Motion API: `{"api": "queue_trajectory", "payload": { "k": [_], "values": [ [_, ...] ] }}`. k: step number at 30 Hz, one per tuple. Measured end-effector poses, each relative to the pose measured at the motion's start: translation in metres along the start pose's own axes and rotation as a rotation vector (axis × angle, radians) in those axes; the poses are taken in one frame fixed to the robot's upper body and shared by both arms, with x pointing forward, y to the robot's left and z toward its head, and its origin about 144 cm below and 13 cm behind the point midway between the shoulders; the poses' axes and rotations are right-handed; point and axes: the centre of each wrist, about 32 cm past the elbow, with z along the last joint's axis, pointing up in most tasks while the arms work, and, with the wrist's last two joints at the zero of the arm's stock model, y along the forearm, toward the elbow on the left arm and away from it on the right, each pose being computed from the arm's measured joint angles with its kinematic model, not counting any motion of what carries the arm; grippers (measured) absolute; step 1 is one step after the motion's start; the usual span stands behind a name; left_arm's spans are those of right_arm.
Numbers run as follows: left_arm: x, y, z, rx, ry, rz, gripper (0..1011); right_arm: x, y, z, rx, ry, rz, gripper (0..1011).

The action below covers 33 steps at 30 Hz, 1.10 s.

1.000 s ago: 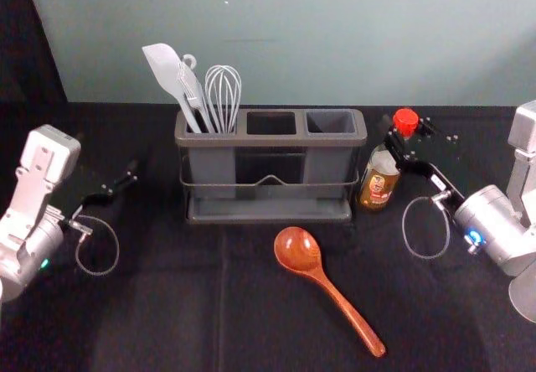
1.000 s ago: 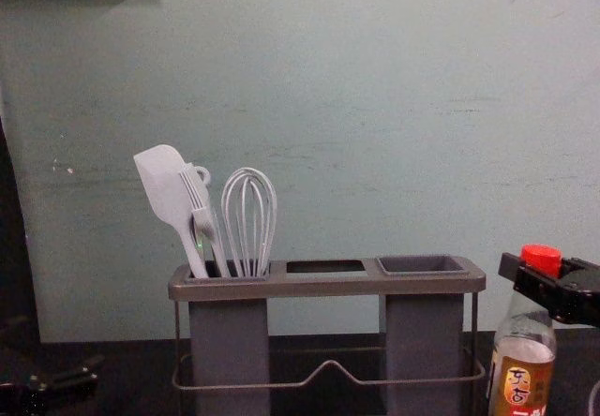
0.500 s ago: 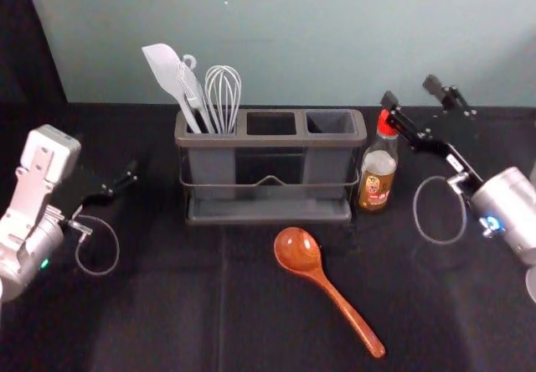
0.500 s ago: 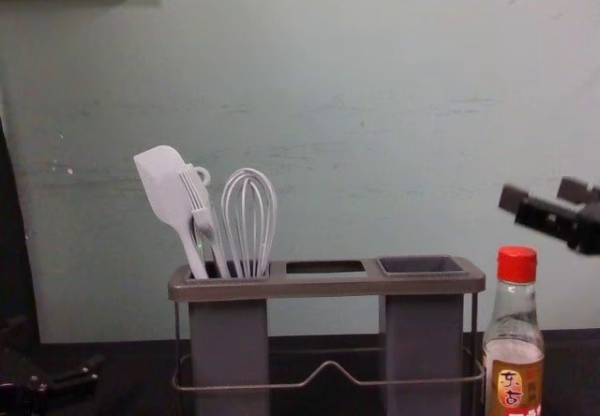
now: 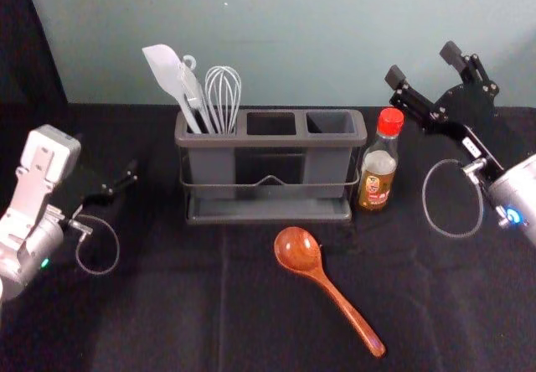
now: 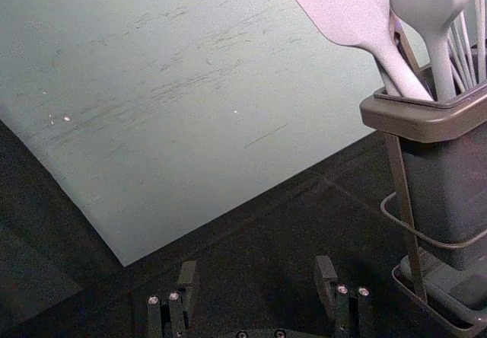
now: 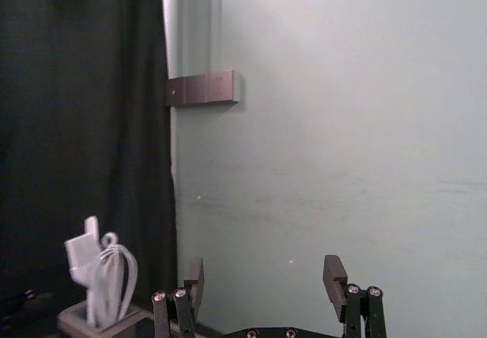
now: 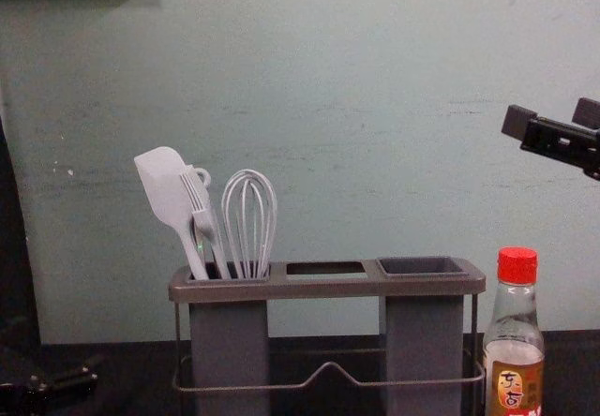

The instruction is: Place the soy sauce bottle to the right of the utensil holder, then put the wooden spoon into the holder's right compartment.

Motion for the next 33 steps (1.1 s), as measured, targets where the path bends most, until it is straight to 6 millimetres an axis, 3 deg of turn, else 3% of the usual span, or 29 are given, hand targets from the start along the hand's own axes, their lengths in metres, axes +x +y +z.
{"api": "queue_trajectory", "payload": {
  "k": [6, 13, 24, 33],
  "values": [
    [0.0, 0.0, 0.0, 0.0, 0.0, 0.0, 1000, -0.013, -0.01, 0.007, -0.038, -0.001, 0.035, 1002],
    [0.0, 0.0, 0.0, 0.0, 0.0, 0.0, 1000, -0.038, -0.028, -0.001, -0.142, 0.007, 0.109, 1002],
    [0.0, 0.0, 0.0, 0.0, 0.0, 0.0, 1000, -0.075, -0.042, -0.038, -0.348, -0.006, 0.151, 1000],
    [0.0, 0.0, 0.0, 0.0, 0.0, 0.0, 1000, -0.08, -0.041, -0.056, -0.416, 0.007, 0.158, 1002]
  ]
}}
